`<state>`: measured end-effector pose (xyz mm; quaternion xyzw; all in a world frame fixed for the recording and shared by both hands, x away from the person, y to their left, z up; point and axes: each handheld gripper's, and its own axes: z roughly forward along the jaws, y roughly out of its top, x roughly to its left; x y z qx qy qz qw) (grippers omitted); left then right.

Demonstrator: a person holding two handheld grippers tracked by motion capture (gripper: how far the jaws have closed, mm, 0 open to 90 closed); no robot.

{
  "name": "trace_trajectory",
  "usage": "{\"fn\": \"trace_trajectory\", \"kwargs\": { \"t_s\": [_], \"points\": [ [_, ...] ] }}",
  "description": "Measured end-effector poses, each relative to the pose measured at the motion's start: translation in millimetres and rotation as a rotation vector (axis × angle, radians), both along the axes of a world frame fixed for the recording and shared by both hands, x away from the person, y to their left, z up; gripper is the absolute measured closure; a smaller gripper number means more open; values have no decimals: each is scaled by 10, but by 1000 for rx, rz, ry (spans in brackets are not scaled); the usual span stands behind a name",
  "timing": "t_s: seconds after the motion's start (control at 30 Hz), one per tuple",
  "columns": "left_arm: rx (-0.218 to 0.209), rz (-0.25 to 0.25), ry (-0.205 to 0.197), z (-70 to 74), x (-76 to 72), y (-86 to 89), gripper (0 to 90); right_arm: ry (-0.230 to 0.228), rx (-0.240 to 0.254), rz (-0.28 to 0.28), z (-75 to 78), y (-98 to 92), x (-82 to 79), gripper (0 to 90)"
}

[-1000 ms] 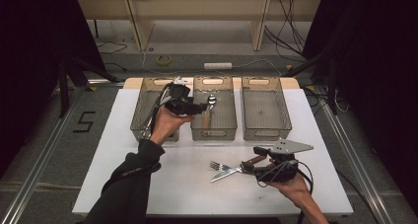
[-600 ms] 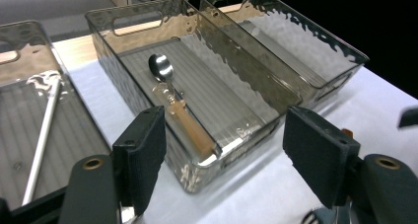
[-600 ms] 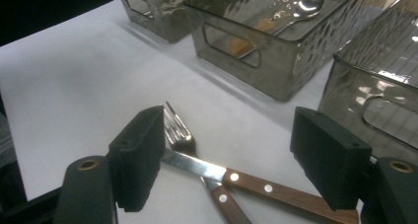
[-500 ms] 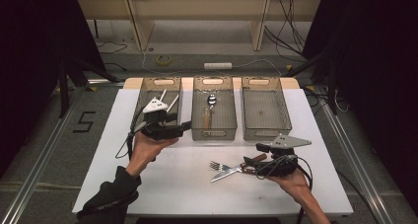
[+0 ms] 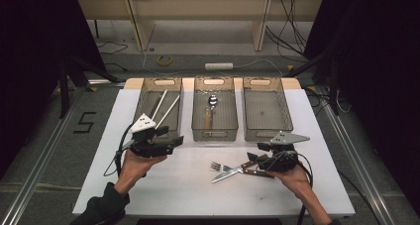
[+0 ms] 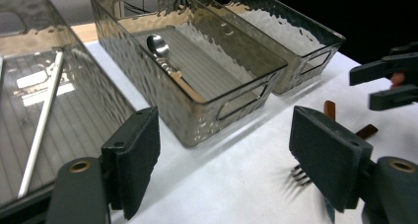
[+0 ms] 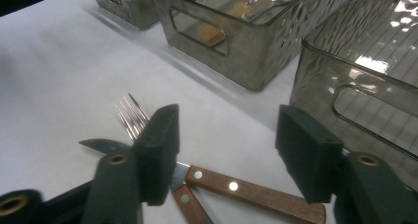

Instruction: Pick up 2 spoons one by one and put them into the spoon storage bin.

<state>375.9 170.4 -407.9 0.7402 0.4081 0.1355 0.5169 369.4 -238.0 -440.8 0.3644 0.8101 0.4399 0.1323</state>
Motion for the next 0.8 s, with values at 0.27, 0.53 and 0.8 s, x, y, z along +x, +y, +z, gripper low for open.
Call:
{"fn": "trace_trajectory", "kwargs": {
  "t_s": [0.27,0.53,0.8],
  "points": [
    [-49,-3,4,-38,-88,82,253,32,-20,-27,-58,-47,111,563],
    [-22,-7,1,-87,-132,105,245,43,-32,-31,-87,-69,169,617],
    [-25,2,7,-107,-198,150,243,62,-49,-25,-113,-67,207,711]
  ]
}}
